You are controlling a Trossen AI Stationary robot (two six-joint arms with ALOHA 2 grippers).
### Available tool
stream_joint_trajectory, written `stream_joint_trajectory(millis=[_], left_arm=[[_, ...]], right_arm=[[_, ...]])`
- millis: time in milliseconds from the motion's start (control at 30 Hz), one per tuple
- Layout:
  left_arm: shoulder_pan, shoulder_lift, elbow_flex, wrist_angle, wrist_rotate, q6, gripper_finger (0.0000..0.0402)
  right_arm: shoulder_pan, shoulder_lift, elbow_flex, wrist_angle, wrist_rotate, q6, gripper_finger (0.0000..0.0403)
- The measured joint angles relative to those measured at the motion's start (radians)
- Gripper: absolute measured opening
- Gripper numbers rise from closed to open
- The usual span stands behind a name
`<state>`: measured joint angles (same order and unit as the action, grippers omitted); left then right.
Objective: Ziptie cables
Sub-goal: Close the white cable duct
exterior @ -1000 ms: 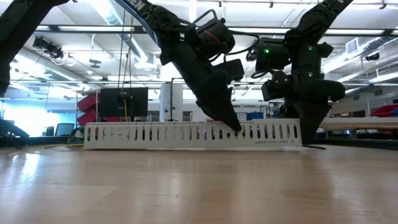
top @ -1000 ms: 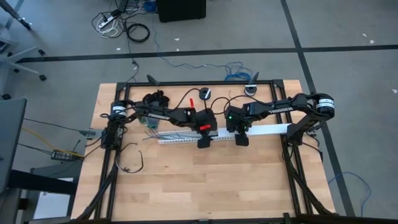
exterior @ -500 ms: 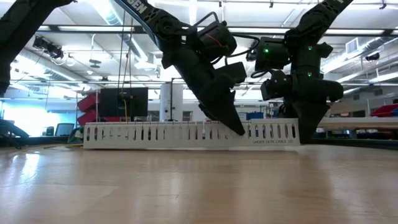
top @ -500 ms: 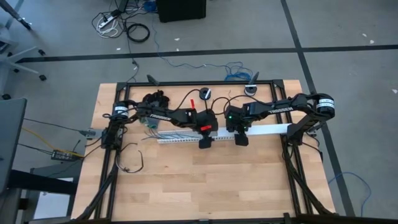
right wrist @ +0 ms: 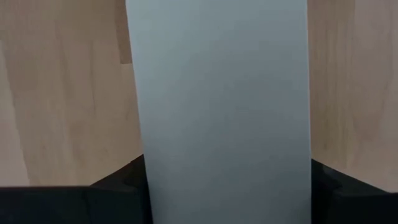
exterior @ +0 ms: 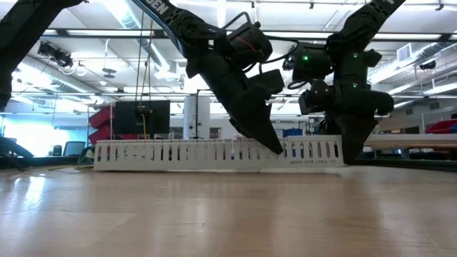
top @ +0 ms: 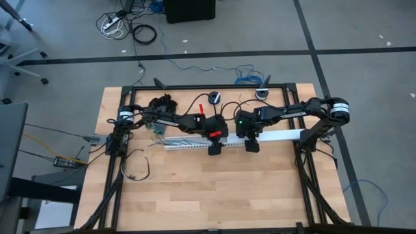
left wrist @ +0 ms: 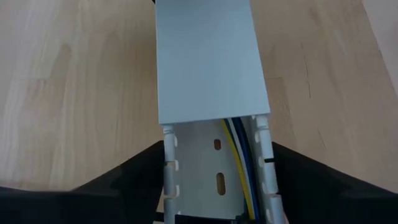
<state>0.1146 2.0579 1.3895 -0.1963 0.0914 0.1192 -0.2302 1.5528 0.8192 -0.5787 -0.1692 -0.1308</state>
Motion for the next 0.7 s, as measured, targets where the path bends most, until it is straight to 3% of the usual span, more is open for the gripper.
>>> stream_joint_trajectory(millis=[700], left_arm=[[-0.005, 0.000, 0.000, 0.013, -0.001, -0.018, 0.0255]], right_arm=[[0.000, 0.000, 0.000, 0.036, -0.053, -0.067, 0.0228]])
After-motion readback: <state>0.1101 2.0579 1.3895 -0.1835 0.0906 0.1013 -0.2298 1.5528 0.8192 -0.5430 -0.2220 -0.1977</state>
